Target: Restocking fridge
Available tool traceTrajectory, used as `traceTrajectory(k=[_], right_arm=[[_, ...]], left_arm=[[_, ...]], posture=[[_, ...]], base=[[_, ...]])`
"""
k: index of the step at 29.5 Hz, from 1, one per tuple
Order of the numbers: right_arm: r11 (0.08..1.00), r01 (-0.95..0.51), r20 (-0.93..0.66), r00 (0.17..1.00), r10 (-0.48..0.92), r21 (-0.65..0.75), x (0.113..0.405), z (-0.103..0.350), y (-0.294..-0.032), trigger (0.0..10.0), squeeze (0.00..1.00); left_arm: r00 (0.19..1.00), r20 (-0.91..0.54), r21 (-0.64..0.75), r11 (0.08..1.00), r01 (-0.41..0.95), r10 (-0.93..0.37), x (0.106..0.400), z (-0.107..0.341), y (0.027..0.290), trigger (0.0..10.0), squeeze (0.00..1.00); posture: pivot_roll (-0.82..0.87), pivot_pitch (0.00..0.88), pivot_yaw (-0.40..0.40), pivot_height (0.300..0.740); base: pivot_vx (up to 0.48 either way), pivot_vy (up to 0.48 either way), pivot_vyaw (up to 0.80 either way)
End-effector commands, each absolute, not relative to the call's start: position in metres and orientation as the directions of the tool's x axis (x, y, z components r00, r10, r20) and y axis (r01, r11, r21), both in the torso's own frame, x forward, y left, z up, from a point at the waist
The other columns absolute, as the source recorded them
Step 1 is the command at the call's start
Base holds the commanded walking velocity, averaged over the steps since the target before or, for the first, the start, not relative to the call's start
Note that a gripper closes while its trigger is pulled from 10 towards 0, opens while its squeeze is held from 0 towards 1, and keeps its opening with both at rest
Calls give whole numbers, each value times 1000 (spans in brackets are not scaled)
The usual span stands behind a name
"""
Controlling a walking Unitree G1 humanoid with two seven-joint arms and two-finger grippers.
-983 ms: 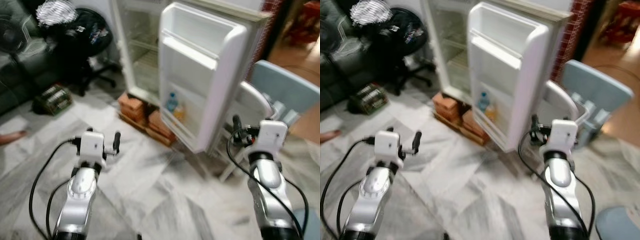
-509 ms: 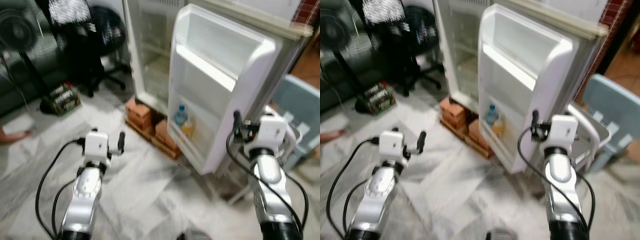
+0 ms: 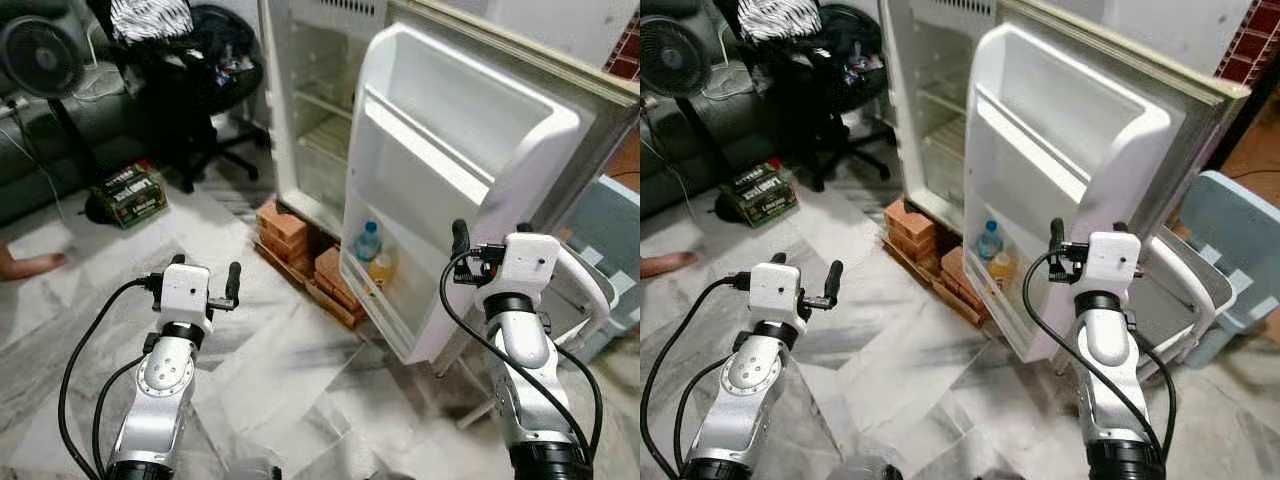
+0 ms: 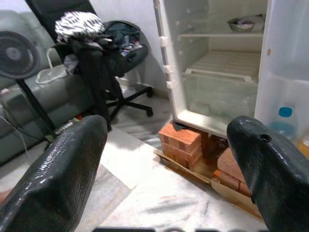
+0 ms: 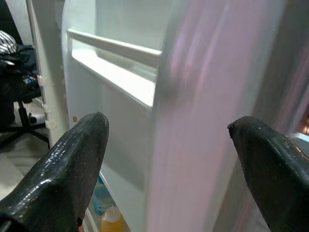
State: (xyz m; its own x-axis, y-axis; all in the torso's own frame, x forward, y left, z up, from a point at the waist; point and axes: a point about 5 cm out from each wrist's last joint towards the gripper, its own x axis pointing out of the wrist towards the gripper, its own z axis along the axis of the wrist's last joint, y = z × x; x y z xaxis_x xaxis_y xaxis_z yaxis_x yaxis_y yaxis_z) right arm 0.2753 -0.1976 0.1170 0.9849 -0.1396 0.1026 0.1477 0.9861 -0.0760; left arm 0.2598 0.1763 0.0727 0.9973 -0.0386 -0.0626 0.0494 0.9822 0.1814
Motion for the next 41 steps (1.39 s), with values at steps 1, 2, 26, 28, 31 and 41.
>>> traceTrajectory(k=[1, 2, 26, 28, 31, 41], right_arm=[[985, 151, 118, 983, -140, -82, 276, 120, -200, 10000, 0], [986, 149, 117, 983, -139, -82, 276, 121, -199, 10000, 0], [997, 51, 117, 992, -43, -63, 280, 123, -182, 10000, 0], [997, 54, 116, 992, -47, -53, 281, 123, -182, 10000, 0], [998, 57, 116, 992, -53, -38, 281, 123, -183, 10000, 0], [997, 67, 116, 991, -63, -34, 281, 124, -184, 10000, 0]], left_arm=[[997, -65, 182, 981, 60, -49, 260, 73, 173, 10000, 0], [997, -65, 183, 981, 61, -50, 260, 73, 173, 10000, 0], [997, -65, 191, 981, 41, -29, 262, 73, 173, 10000, 0], [998, -64, 190, 981, 39, -27, 263, 73, 173, 10000, 0], [998, -64, 190, 981, 39, -27, 263, 73, 172, 10000, 0], [997, -65, 183, 982, 44, -32, 263, 73, 172, 10000, 0]], posture=[[21, 0, 21, 740], [21, 0, 21, 740], [22, 0, 17, 740], [22, 0, 17, 740], [23, 0, 16, 740], [22, 0, 15, 740]], base=[[0, -480, 0], [0, -480, 0], [0, -200, 298], [0, 0, 791], [0, 0, 183], [0, 0, 0]])
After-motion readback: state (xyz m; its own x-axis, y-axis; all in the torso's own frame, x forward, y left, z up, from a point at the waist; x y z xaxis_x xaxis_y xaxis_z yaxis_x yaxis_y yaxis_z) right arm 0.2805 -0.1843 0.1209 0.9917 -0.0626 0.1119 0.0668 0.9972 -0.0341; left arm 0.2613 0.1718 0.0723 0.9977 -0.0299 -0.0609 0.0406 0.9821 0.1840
